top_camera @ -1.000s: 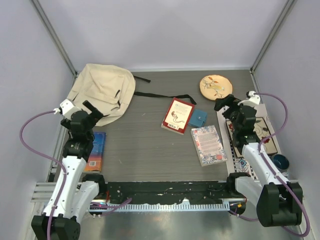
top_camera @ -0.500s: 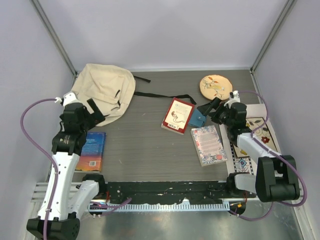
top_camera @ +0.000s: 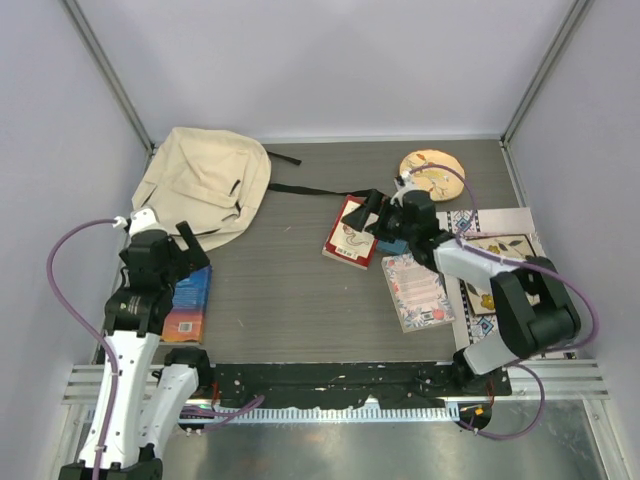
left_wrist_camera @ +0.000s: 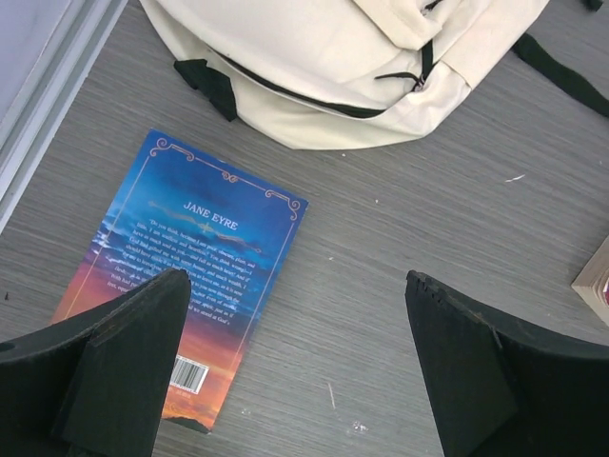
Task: Pack the student bag
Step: Move the student bag to the center of the board.
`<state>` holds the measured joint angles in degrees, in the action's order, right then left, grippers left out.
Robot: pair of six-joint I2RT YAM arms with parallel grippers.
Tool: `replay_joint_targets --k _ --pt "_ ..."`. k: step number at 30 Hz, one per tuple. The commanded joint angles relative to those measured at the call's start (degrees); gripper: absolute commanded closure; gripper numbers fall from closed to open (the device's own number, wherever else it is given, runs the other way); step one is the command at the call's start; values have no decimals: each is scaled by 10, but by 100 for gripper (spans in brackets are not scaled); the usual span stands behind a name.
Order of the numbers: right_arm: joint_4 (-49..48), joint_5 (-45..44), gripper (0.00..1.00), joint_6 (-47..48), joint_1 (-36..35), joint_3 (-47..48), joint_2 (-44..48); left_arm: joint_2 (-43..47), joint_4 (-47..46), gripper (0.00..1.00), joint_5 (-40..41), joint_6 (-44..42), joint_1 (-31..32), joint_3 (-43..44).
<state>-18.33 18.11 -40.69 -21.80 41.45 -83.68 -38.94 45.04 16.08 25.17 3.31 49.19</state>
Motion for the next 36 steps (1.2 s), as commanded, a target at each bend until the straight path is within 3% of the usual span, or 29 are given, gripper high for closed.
replay_joint_targets --k 1,11,24,36 --pt "-37 -48 2 -40 -51 114 -94 16 -15 0 -2 8 -1 -8" --pt "-20 -53 4 -64 -115 367 -346 8 -6 0 7 8 0 -1" --pt "43 -117 4 -58 -137 685 -559 11 -7 0 -2 7 -1 -2" --pt "90 -107 4 -61 -148 914 -721 6 -17 0 -36 0 -17 -4"
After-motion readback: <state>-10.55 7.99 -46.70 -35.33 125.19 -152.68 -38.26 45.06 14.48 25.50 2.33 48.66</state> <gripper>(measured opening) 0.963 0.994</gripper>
